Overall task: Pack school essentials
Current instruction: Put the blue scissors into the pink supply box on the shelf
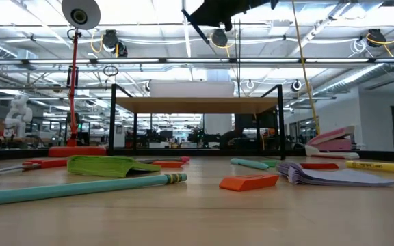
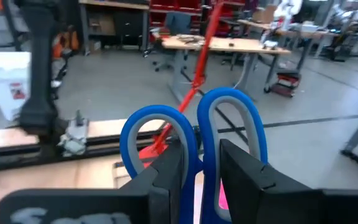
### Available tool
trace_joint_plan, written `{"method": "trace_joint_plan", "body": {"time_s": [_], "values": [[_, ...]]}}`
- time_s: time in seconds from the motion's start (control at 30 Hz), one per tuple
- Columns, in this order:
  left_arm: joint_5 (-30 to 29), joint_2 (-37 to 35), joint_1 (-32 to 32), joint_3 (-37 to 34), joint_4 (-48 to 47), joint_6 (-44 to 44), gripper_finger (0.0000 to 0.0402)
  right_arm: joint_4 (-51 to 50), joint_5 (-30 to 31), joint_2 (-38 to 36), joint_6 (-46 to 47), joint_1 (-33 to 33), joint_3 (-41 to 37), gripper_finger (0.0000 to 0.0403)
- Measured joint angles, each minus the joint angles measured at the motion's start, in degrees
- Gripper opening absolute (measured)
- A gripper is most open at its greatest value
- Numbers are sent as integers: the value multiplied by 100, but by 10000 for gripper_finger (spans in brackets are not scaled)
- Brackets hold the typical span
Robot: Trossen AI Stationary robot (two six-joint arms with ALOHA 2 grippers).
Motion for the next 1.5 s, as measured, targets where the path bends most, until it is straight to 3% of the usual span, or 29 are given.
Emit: {"method": "trace_joint_plan", "body": {"time_s": [0.3,0.53,0.97,1.5], "values": [[0,0,7,2,-4,28,33,-491,-284,791,14,-385,689,80],[0,0,4,2,-12,16,33,-689,-282,1201,-65,-466,726,80],[0,0,7,2,-4,30,33,-1358,-251,1278,-315,-488,725,85],[0,0,9,2,4,32,33,-1390,-232,1278,-509,-447,725,106]]}}
